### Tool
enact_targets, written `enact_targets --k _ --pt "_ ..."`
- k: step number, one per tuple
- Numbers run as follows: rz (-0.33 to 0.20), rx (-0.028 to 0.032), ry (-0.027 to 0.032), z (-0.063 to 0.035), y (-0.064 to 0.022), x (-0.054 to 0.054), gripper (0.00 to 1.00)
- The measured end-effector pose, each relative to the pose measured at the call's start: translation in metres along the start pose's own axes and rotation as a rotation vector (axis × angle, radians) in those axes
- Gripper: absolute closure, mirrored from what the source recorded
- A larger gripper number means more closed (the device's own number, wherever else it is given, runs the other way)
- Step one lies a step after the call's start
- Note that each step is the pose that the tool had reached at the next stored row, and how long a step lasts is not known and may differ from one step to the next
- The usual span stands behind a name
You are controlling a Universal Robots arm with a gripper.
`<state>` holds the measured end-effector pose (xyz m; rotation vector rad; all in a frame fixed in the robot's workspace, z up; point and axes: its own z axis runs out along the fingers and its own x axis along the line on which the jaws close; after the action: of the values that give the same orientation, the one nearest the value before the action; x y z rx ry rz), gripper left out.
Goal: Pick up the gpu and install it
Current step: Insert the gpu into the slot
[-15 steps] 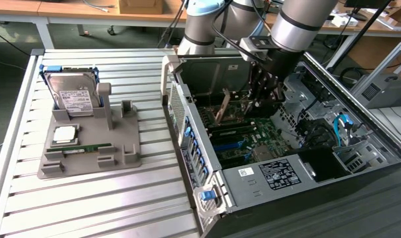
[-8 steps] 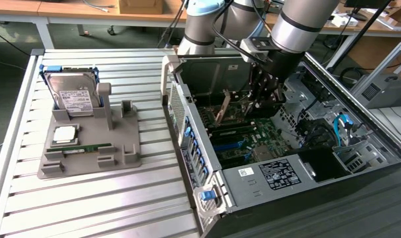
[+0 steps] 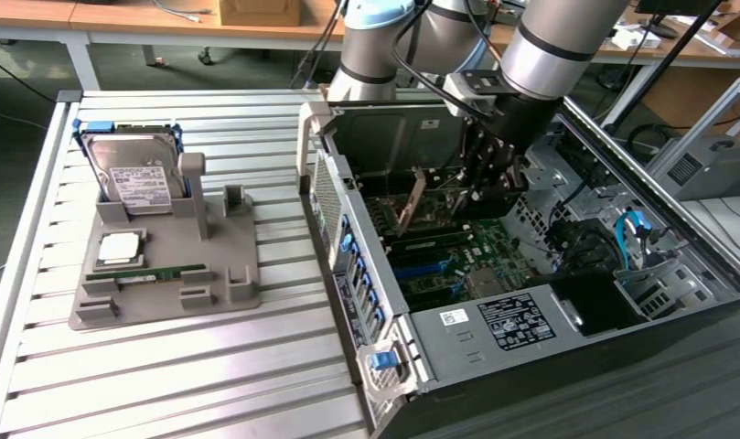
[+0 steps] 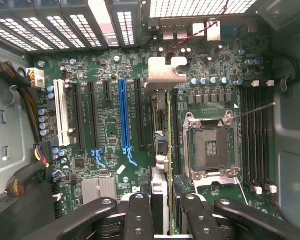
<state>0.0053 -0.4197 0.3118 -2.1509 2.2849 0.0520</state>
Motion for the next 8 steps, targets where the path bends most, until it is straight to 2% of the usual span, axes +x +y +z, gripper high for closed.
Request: enact_targets --k 8 --pt "0.000 0.0000 0.0000 0.0008 -0.0001 0.0013 0.73"
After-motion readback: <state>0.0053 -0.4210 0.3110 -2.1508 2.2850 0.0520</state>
